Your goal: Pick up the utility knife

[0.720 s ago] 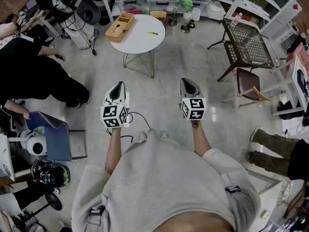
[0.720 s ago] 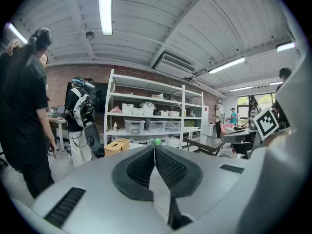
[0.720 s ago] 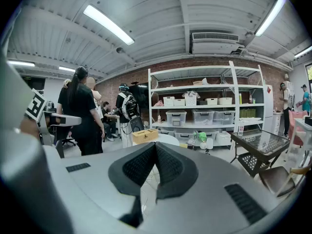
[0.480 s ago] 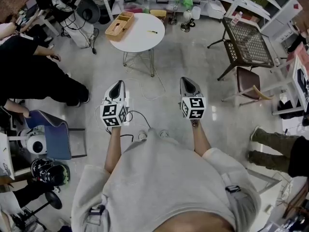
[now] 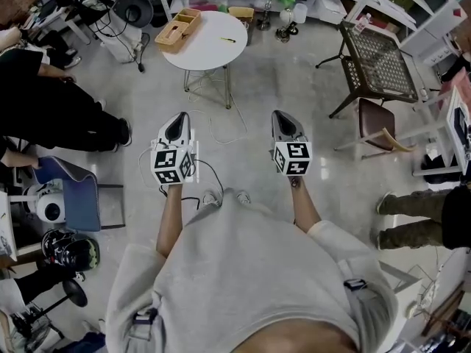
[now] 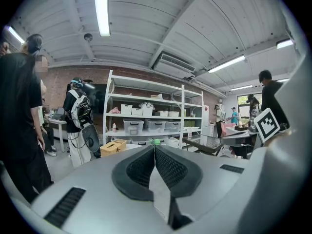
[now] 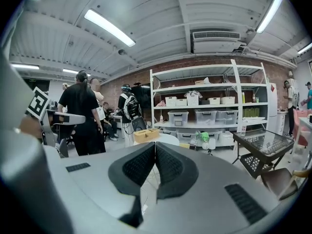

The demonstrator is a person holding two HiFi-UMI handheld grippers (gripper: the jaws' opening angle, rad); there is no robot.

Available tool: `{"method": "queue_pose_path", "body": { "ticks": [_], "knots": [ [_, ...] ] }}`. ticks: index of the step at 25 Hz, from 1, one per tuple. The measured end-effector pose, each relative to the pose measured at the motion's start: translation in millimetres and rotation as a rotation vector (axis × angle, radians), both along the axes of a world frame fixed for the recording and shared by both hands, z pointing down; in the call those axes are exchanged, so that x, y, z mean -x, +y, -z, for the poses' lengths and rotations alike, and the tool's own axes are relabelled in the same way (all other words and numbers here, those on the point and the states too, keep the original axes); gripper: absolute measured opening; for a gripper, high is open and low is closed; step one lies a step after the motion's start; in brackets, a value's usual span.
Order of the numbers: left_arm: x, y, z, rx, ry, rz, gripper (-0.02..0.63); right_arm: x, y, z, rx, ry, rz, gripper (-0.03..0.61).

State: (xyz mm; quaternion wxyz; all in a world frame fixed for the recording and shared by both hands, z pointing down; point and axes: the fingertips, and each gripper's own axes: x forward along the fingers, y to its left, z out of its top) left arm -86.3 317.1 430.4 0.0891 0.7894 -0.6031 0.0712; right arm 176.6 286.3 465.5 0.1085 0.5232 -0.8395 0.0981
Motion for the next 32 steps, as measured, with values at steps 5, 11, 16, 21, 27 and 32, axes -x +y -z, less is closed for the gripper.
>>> {"method": "queue_pose_path", "body": {
  "ticks": [5, 11, 16, 21, 27, 32],
  "knots": [
    [-22, -4, -1, -0.001, -0.005, 0.01, 0.022, -12, -5, -4, 0.005, 0.003, 0.036, 0.031],
    [-35, -10, -5, 0.011, -0.011, 0.015, 0.021, -21, -12, -10, 0.019, -0.003, 0.049, 0.031],
    [-32, -25, -11, 0.022, -0.008, 0.015, 0.021, -16, -25, -19, 0.035, -0.007, 0.048, 0.031],
    [-23, -56, -24, 0.027, 0.003, 0.002, 0.021, -5, -55, -25, 0.029, 0.001, 0.041, 0.031],
    [-10, -125, -32, 0.023, 0.028, -0.029, 0.022, 13, -114, -30, 0.032, 0.026, 0.025, 0.031],
    [10, -188, -33, 0.024, 0.048, -0.068, 0.021, 37, -169, -24, 0.029, 0.048, -0.001, 0.031]
  ]
}}
